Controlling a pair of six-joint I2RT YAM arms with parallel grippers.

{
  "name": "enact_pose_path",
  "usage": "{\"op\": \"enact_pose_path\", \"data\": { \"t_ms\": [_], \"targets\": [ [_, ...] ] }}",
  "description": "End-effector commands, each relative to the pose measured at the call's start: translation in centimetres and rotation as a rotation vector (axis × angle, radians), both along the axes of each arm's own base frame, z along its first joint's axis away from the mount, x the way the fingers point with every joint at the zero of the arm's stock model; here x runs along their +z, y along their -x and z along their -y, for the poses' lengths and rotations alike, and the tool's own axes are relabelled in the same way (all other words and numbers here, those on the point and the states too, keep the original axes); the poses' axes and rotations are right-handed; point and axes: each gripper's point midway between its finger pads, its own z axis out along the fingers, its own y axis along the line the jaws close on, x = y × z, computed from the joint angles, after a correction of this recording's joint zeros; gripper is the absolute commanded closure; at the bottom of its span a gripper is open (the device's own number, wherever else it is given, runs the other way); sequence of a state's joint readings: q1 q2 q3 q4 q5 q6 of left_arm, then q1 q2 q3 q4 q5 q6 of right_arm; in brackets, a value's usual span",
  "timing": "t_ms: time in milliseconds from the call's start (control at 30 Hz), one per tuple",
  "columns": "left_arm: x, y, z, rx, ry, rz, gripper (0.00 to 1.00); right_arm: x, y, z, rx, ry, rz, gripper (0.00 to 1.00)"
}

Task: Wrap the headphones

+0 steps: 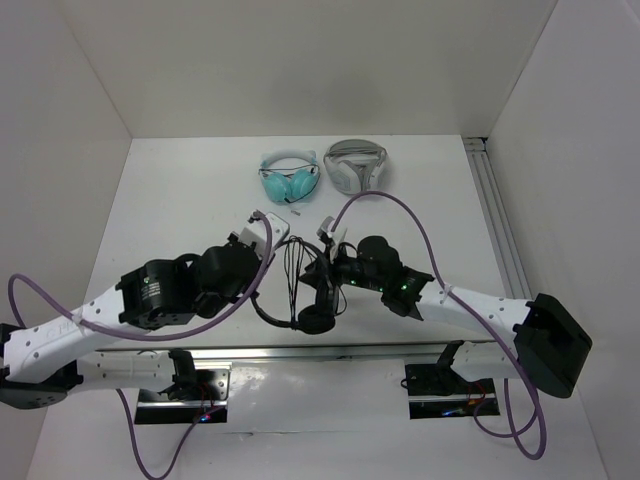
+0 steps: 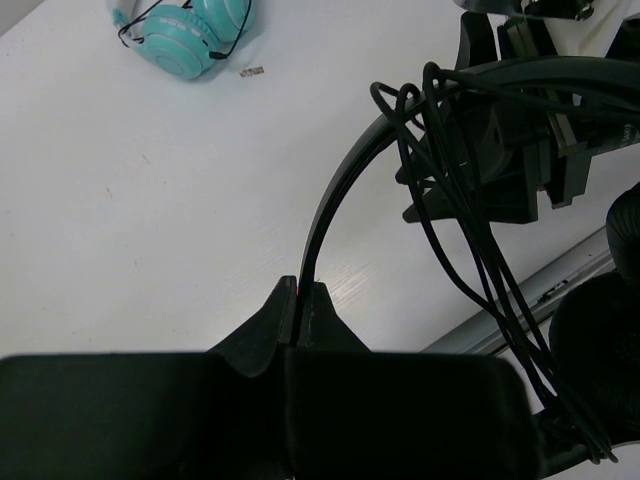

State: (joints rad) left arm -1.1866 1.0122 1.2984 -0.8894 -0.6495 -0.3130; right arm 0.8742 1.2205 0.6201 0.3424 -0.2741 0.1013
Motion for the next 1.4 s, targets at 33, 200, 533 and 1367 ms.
{"op": "enact_pose_path", "data": {
  "t_ms": [33, 200, 533, 1367],
  "targets": [
    [3.1, -0.7, 0.5, 0.002, 0.112, 0.093, 1.0, 0.8, 0.4, -0.4, 0.036, -0.059, 0.009, 0.57],
    [3.9, -0.9, 0.4, 0.003, 0.125, 0.12, 1.0, -0.3, 1.0, 0.0, 0.043, -0.064, -0.003, 0.52],
    [2.8, -1.4, 0.2, 0.019, 0.066, 0.129, 1.0, -2.4, 1.6, 1.2, 0.005, -0.065, -0.042, 0.49],
    [-2.0, -1.8, -1.4, 0.237, 0.112, 0.064, 1.0, -2.7, -4.9, 15.9, -0.971, -0.025, -0.119, 0.42]
  ]
}}
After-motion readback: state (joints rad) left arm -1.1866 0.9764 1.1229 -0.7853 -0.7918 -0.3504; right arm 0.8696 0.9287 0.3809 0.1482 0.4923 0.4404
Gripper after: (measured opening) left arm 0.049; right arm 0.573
